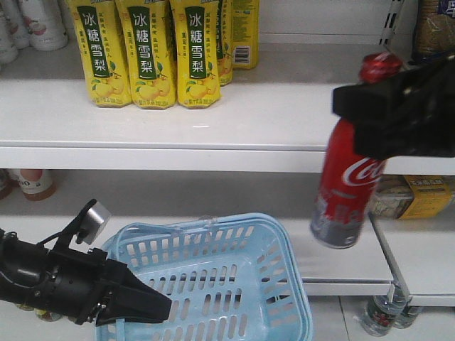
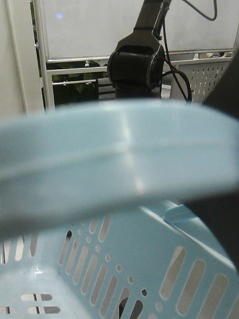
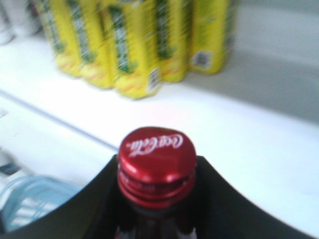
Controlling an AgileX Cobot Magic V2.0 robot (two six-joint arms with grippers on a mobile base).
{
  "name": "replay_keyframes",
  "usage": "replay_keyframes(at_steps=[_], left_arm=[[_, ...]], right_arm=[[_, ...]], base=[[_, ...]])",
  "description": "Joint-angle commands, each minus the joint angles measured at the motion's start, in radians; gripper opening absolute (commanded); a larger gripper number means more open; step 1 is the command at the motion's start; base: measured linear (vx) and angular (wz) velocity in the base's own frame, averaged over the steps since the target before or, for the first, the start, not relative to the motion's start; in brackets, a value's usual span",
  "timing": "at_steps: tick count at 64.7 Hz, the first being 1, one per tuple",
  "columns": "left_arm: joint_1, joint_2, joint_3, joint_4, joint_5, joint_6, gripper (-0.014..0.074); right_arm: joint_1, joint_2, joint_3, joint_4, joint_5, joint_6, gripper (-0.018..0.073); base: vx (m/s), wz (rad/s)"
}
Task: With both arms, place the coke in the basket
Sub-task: 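Move the held bottle over the basket and lower it inside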
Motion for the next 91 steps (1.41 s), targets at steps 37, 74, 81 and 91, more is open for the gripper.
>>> replay_keyframes(at_steps=[37, 74, 81, 91], left_arm=[[-0.003, -0.035, -0.019, -0.076, 0.049, 0.009, -0.0006], [-0.003, -0.035, -0.019, -0.076, 0.049, 0.009, -0.0006], [-0.003, -0.035, -0.019, -0.076, 0.049, 0.009, -0.0006], [-0.003, -0.035, -0.019, -0.076, 0.049, 0.009, -0.0006]], right_arm=[[0.157, 0.368, -0.035, 0.098, 0.045, -0.004, -0.0005], [0.157, 0.569, -0.035, 0.111, 0.160, -0.008, 0.0040], [0.156, 0.577, -0.035, 0.107, 0.159, -0.008, 0.0085], [0.155, 0.577, -0.035, 0.107, 0.160, -0.008, 0.0195]], base=[[0.00, 0.00], [0.00, 0.00], [0.00, 0.00], [0.00, 0.00]])
